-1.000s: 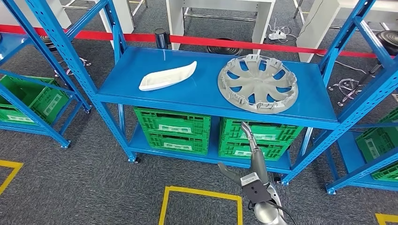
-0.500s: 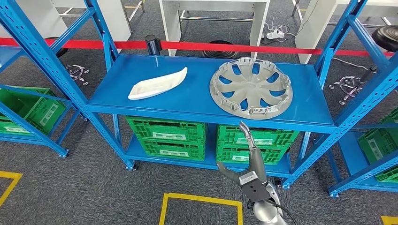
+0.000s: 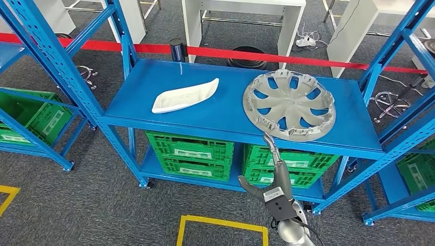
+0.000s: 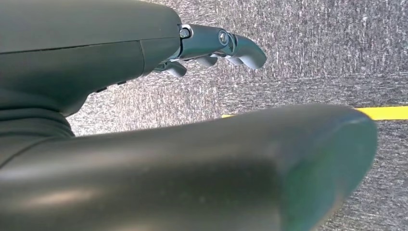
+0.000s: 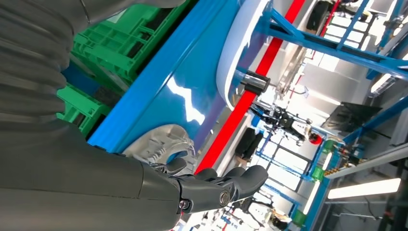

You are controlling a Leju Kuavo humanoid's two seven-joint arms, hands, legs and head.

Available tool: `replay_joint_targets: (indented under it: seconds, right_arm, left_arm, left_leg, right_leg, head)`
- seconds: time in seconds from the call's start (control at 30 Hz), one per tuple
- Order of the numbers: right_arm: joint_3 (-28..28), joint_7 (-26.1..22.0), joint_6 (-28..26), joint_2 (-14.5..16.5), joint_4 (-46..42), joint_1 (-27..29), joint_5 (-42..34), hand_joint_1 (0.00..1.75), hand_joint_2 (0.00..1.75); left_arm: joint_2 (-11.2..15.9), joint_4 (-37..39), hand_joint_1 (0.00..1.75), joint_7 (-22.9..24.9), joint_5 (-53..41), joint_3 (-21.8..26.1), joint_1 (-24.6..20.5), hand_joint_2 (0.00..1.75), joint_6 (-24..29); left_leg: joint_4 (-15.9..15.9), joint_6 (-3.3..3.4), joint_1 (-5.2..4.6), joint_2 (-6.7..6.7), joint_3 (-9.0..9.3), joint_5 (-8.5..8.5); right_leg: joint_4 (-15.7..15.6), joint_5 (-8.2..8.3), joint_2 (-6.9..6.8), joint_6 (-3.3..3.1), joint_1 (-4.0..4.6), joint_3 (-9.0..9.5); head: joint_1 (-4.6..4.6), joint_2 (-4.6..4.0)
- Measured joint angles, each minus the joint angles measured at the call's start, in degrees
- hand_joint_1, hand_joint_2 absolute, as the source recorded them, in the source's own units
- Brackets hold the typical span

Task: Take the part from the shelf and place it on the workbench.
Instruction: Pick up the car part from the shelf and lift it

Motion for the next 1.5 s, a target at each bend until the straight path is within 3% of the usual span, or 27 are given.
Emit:
replay_joint_targets:
  seconds: [0.07,0.13,0.23,0.3,0.33,0.4,0.43,0.47,0.5,0.57,0.63,0.73,0.8,0.83,0.9,0.93,0.97,1.0,1.07,1.13,1.27,1.33,1.43,1.47,1.5]
  right_arm:
    - [0.0,0.0,-0.43,0.0,0.0,-0.01,-0.04,0.0,1.75]
    - [0.0,-0.01,-0.77,0.0,0.0,-0.04,-0.16,0.0,1.75]
    - [-0.02,-0.01,-1.14,-0.01,-0.01,-0.04,-0.39,0.0,1.75]
    - [-0.02,-0.02,-1.34,-0.01,-0.03,-0.09,-0.44,0.0,1.75]
    - [-0.02,-0.02,-1.41,0.0,-0.04,-0.09,-0.44,0.0,1.75]
    - [-0.02,-0.01,-1.54,0.0,-0.03,-0.03,-0.44,0.0,1.75]
    - [-0.02,-0.01,-1.6,0.0,-0.03,0.08,-0.44,0.0,1.75]
    - [-0.02,0.0,-1.63,0.0,-0.02,0.22,-0.44,0.0,1.75]
    - [-0.02,0.0,-1.67,0.0,-0.02,0.34,-0.44,0.0,1.75]
    - [-0.02,-0.01,-1.66,0.0,-0.02,0.47,-0.44,0.0,1.75]
    - [-0.02,-0.01,-1.64,0.0,-0.02,0.4,-0.45,0.0,1.75]
    - [0.01,-0.01,-1.65,0.0,-0.03,0.35,-0.49,0.0,1.75]
    - [0.02,-0.01,-1.72,0.0,-0.04,0.28,-0.52,0.0,1.75]
    - [0.02,-0.02,-1.76,0.0,-0.04,0.23,-0.53,0.0,1.75]
    - [0.02,-0.01,-1.81,0.0,-0.02,0.3,-0.57,0.0,1.75]
    - [0.02,0.0,-1.82,0.0,-0.01,0.45,-0.58,0.0,1.75]
    - [0.02,0.01,-1.82,0.0,-0.01,0.59,-0.6,0.0,1.75]
    - [0.02,0.01,-1.82,0.0,0.0,0.68,-0.61,0.0,1.75]
    - [0.02,0.01,-1.82,0.0,0.0,0.7,-0.61,0.0,1.75]
    - [0.03,0.0,-1.81,0.0,0.0,0.63,-0.61,0.0,1.75]
    - [0.01,-0.01,-1.8,0.02,0.0,0.63,-0.64,0.0,1.75]
    - [0.02,-0.01,-1.74,0.07,0.0,0.56,-0.65,0.0,1.75]
    - [0.02,0.0,-1.51,0.09,0.0,0.59,-0.84,0.0,1.75]
    - [0.02,0.0,-1.43,0.09,0.0,0.64,-0.94,0.0,1.75]
    - [0.02,0.0,-1.34,0.09,0.0,0.68,-1.05,0.0,1.75]
  left_arm:
    - [-0.04,-0.01,0.0,0.05,-0.09,-0.03,-0.05,0.0,0.0]
    - [-0.09,-0.01,0.0,0.16,-0.12,-0.06,-0.21,0.0,0.0]
    - [-0.02,-0.02,0.0,0.4,-0.2,-0.22,-0.43,0.0,-0.08]
    - [-0.01,-0.05,0.0,0.51,-0.25,-0.36,-0.61,0.0,-0.22]
    - [0.0,-0.07,0.0,0.53,-0.27,-0.38,-0.7,0.0,-0.27]
    - [-0.01,-0.08,0.0,0.58,-0.35,-0.41,-0.78,0.0,-0.34]
    - [0.01,-0.07,0.0,0.64,-0.4,-0.41,-0.73,0.0,-0.34]
    - [0.04,-0.04,0.0,0.72,-0.45,-0.42,-0.68,0.0,-0.35]
    - [0.06,-0.02,0.0,0.8,-0.49,-0.43,-0.65,0.0,-0.35]
    - [0.13,0.01,0.0,0.84,-0.5,-0.43,-0.69,0.0,-0.34]
    - [0.16,0.0,0.0,0.82,-0.5,-0.44,-0.81,0.0,-0.31]
    - [0.15,0.0,0.0,0.84,-0.5,-0.45,-0.76,0.0,-0.09]
    - [0.08,0.01,0.0,0.86,-0.49,-0.45,-0.73,0.0,0.02]
    - [0.06,0.01,0.0,0.86,-0.48,-0.45,-0.76,0.0,0.07]
    - [0.07,0.01,0.0,0.86,-0.48,-0.45,-0.79,0.0,0.16]
    - [0.07,0.02,0.0,0.87,-0.48,-0.45,-0.76,0.0,0.2]
    - [0.07,0.02,0.0,0.89,-0.48,-0.45,-0.73,0.0,0.21]
    - [0.05,0.02,0.0,0.91,-0.48,-0.45,-0.71,0.0,0.22]
    - [-0.01,0.01,0.0,0.95,-0.48,-0.45,-0.72,0.0,0.22]
    - [-0.05,0.0,0.0,0.95,-0.48,-0.45,-0.76,0.0,0.22]
    - [0.0,0.01,0.0,0.99,-0.48,-0.45,-0.77,0.0,0.24]
    - [-0.01,0.01,0.0,1.01,-0.48,-0.45,-0.8,0.0,0.26]
    - [-0.01,0.01,0.0,1.01,-0.48,-0.45,-0.73,0.0,0.24]
    - [0.02,0.02,0.0,0.99,-0.48,-0.45,-0.65,0.0,0.21]
    - [0.04,0.02,0.0,0.97,-0.48,-0.45,-0.59,0.0,0.19]
  left_leg:
    - [0.05,-0.29,-0.09,-0.07,0.9,-0.77]
    - [0.14,-0.81,-0.28,-0.12,1.28,-1.47]
    - [-0.13,-1.75,-0.26,-0.07,1.63,-1.92]
    - [1.55,-2.43,-0.21,0.04,1.23,-3.08]
    - [4.17,-2.77,-0.11,0.08,0.03,-4.41]
    - [11.96,-3.38,0.16,0.11,-4.21,-7.49]
    - [15.09,-3.58,0.28,0.11,-6.18,-8.21]
    - [16.34,-3.71,0.36,0.11,-7.3,-7.79]
    - [15.29,-3.75,0.43,0.12,-7.3,-6.21]
    - [7.7,-3.65,0.52,0.17,-4.52,-1.28]
    - [1.26,-3.12,0.39,0.17,-1.85,1.39]
    - [0.0,-1.86,0.11,0.07,-1.29,1.39]
    - [-0.25,-1.02,0.19,0.08,-1.12,1.47]
    - [-0.39,-0.67,0.28,0.11,-1.03,1.51]
    - [-0.41,-0.27,0.24,0.15,-1.03,1.4]
    - [-0.38,-0.19,0.18,0.15,-1.03,1.34]
    - [-0.35,-0.15,0.14,0.12,-1.01,1.28]
    - [-0.3,-0.16,0.11,0.08,-0.95,1.22]
    - [-0.15,-0.35,0.1,0.0,-0.76,1.01]
    - [0.07,-0.82,-0.08,-0.04,-0.68,0.71]
    - [0.02,-2.28,-0.03,-0.01,-0.59,0.52]
    - [2.55,-2.99,0.09,0.04,-1.64,-1.13]
    - [13.21,-3.78,0.36,0.09,-6.78,-6.09]
    - [15.56,-3.91,0.39,0.1,-7.99,-6.57]
    - [15.78,-3.94,0.41,0.1,-8.19,-5.9]
  right_leg:
    - [-7.68,5.1,0.0,-0.7,0.28,2.72]
    - [-13.18,7.29,-0.02,-1.24,0.59,4.89]
    - [-14.34,6.94,0.09,-1.86,0.66,5.42]
    - [-14.88,6.91,0.07,-2.43,0.33,6.1]
    - [-15.09,6.82,0.0,-2.66,0.16,6.48]
    - [-15.14,6.43,-0.08,-2.92,0.14,6.94]
    - [-15.13,6.21,-0.07,-2.95,0.14,7.17]
    - [-15.13,5.99,-0.03,-2.9,0.13,7.43]
    - [-15.13,5.76,0.02,-2.81,0.11,7.76]
    - [-15.11,5.22,0.09,-2.44,0.06,8.54]
    - [-14.98,4.7,0.12,-1.82,0.22,8.93]
    - [-15.03,4.41,0.12,-0.78,0.31,8.96]
    - [-13.62,3.37,0.06,-0.1,0.22,8.46]
    - [-11.23,1.99,0.04,0.17,0.19,7.36]
    - [-3.51,-1.63,0.02,0.43,0.16,3.48]
    - [0.03,-2.82,0.02,0.48,0.15,1.55]
    - [1.78,-2.86,0.02,0.44,0.16,0.42]
    - [1.25,-1.75,0.02,0.33,0.17,0.39]
    - [-5.93,2.61,0.01,-0.08,0.19,3.49]
    - [-12.72,5.19,0.01,-0.63,0.38,6.59]
    - [-14.74,5.59,0.1,-1.94,0.57,7.33]
    - [-15.13,5.8,0.04,-2.54,0.3,7.63]
    - [-15.2,5.65,-0.07,-2.91,0.22,7.78]
    - [-15.19,5.56,-0.08,-2.95,0.23,7.83]
    - [-15.18,5.47,-0.05,-2.93,0.22,7.93]
  head:
    - [0.13,0.0]
    - [0.19,-0.01]
    - [0.13,-0.01]
    - [-0.07,0.0]
    - [-0.26,0.0]
    - [-0.6,0.0]
    - [-0.67,0.0]
    - [-0.73,0.0]
    - [-0.8,0.0]
    - [-0.92,0.0]
    - [-1.01,0.0]
    - [-0.92,0.0]
    - [-0.77,0.0]
    - [-0.59,0.0]
    - [-0.22,0.0]
    - [-0.13,0.0]
    - [-0.08,0.0]
    - [-0.03,0.0]
    - [0.08,0.0]
    - [0.16,0.0]
    - [0.09,0.0]
    - [-0.17,0.0]
    - [-0.67,0.0]
    - [-0.73,0.0]
    - [-0.78,0.0]
